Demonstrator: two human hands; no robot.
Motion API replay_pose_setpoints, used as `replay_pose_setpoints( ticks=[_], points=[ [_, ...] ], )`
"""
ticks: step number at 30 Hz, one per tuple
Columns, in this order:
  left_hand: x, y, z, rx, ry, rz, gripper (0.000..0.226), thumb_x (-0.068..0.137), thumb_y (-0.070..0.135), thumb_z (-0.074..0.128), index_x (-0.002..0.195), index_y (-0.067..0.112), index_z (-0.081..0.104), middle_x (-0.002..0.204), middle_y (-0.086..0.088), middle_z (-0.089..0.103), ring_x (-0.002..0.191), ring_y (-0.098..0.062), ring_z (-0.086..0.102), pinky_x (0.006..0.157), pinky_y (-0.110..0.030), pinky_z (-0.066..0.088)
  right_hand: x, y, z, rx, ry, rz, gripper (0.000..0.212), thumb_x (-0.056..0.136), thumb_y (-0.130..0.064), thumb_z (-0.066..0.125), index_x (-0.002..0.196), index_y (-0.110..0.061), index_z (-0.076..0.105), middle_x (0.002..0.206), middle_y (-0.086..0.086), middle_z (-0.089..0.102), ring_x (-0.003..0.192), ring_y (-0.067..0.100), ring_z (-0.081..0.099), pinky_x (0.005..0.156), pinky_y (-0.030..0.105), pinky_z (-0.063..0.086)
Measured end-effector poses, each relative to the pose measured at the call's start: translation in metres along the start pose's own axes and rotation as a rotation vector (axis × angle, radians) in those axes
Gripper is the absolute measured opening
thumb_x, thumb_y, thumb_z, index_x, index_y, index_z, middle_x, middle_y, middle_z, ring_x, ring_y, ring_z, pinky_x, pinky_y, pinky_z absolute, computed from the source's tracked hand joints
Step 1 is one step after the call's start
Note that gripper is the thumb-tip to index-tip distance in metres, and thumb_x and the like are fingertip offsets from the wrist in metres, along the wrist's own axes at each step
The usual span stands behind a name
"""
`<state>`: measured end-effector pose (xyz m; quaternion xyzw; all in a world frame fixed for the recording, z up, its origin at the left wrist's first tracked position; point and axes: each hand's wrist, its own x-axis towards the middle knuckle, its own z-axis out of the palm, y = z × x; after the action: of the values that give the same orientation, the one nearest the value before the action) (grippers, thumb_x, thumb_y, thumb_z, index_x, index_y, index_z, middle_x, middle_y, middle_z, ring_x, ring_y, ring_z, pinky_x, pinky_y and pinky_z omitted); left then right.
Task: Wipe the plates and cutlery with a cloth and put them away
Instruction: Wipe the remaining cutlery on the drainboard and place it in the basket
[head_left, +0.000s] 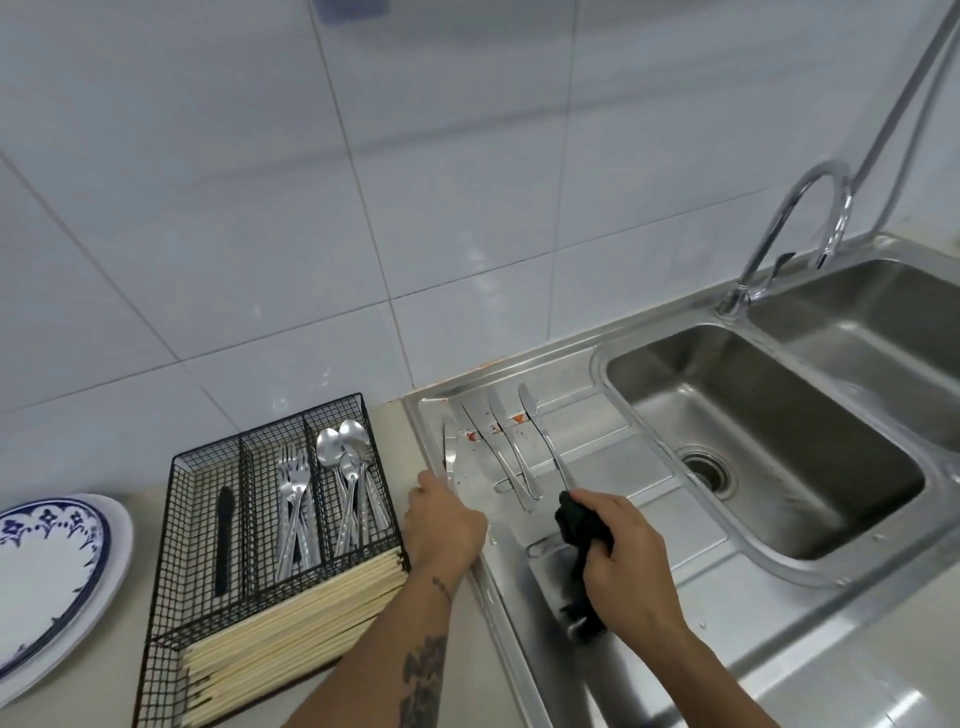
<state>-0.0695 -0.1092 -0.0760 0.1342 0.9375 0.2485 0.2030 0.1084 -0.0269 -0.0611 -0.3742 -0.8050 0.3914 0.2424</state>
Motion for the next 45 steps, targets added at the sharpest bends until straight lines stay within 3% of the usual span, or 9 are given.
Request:
replay_pose_setpoints(
  ticks=[8,13,21,26,31,35,38,42,45],
  points=[
    [-0.042,0.005,-0.018,0.013,-0.015,0.043,0.027,0.086,0.022,0.050,0.110,0.012,0.059,0.111,-0.007,0.061,0.094,-0.026,0.061,0.079,-0.036,0.053,-0.021,-0.020,-0.021,0.032,0.040,-0.060,0.063,0.075,0.016,0.046,0.119,-0.024,0.067,0.114,-0.014,0.061,0.106,0.002,0.057,0.098,0.026,0.048],
    [-0.086,0.014,-0.038,0.182,0.021,0.385,0.017,0.091,0.028,0.049,0.098,0.022,0.064,0.096,0.003,0.063,0.081,-0.016,0.061,0.073,-0.032,0.054,-0.032,-0.042,-0.038,-0.029,0.102,-0.184,0.060,0.080,0.015,0.047,0.123,-0.024,0.063,0.117,-0.014,0.058,0.109,-0.002,0.053,0.095,0.008,0.040],
    [-0.144,0.039,-0.080,0.258,0.052,0.779,0.016,0.086,0.036,0.060,0.074,0.026,0.056,0.083,0.008,0.062,0.078,-0.014,0.056,0.065,-0.028,0.043,-0.061,-0.035,-0.061,-0.436,0.166,-0.469,0.064,0.061,0.009,0.052,0.116,-0.023,0.058,0.123,-0.006,0.053,0.116,0.017,0.050,0.109,0.043,0.034],
    [-0.167,0.042,-0.084,0.192,0.103,0.838,0.021,0.090,0.039,0.063,0.075,0.026,0.056,0.080,0.013,0.060,0.082,-0.010,0.053,0.068,-0.028,0.038,-0.072,-0.041,-0.077,-0.437,0.189,-0.493,0.058,0.066,0.008,0.048,0.116,-0.020,0.059,0.125,-0.003,0.053,0.118,0.023,0.050,0.105,0.044,0.037],
    [-0.181,0.043,-0.090,0.195,0.075,0.868,0.027,0.094,0.039,0.060,0.070,0.029,0.052,0.079,0.016,0.057,0.083,-0.008,0.053,0.070,-0.030,0.038,-0.077,-0.034,-0.116,-0.428,0.178,-0.440,0.046,0.079,-0.015,0.039,0.117,-0.021,0.065,0.119,-0.006,0.061,0.107,0.016,0.055,0.099,0.023,0.034],
    [-0.183,0.033,-0.093,0.118,-0.149,0.740,0.028,0.094,0.028,0.058,0.068,0.033,0.064,0.070,0.013,0.061,0.069,-0.009,0.058,0.062,-0.027,0.041,-0.073,-0.025,-0.147,-0.410,0.257,-0.263,0.053,0.080,0.005,0.053,0.125,-0.022,0.061,0.120,-0.007,0.061,0.106,0.018,0.057,0.087,0.026,0.044],
    [-0.192,0.037,-0.096,-0.055,-0.338,0.651,0.030,0.098,0.015,0.053,0.080,0.032,0.070,0.070,0.007,0.064,0.064,-0.009,0.059,0.063,-0.023,0.048,-0.079,-0.053,-0.146,-0.404,0.351,-0.432,0.059,0.076,0.009,0.059,0.131,-0.012,0.058,0.128,0.003,0.059,0.115,0.021,0.054,0.099,0.035,0.047],
    [-0.208,0.052,-0.099,-0.175,-0.286,0.634,0.025,0.091,0.006,0.050,0.078,0.014,0.070,0.062,0.002,0.060,0.055,-0.008,0.051,0.056,-0.021,0.041,-0.091,-0.066,-0.121,-0.504,0.219,-0.777,0.059,0.068,0.006,0.063,0.122,-0.015,0.059,0.130,0.004,0.056,0.126,0.024,0.049,0.113,0.046,0.032],
    [-0.224,0.058,-0.090,-0.138,-0.267,0.620,0.029,0.099,0.025,0.052,0.080,0.016,0.072,0.061,0.004,0.060,0.054,-0.005,0.051,0.057,-0.020,0.039,-0.087,-0.043,-0.126,-0.529,0.201,-0.648,0.074,0.053,0.000,0.082,0.121,-0.018,0.059,0.131,0.003,0.057,0.128,0.029,0.051,0.113,0.050,0.027]
  ],
)
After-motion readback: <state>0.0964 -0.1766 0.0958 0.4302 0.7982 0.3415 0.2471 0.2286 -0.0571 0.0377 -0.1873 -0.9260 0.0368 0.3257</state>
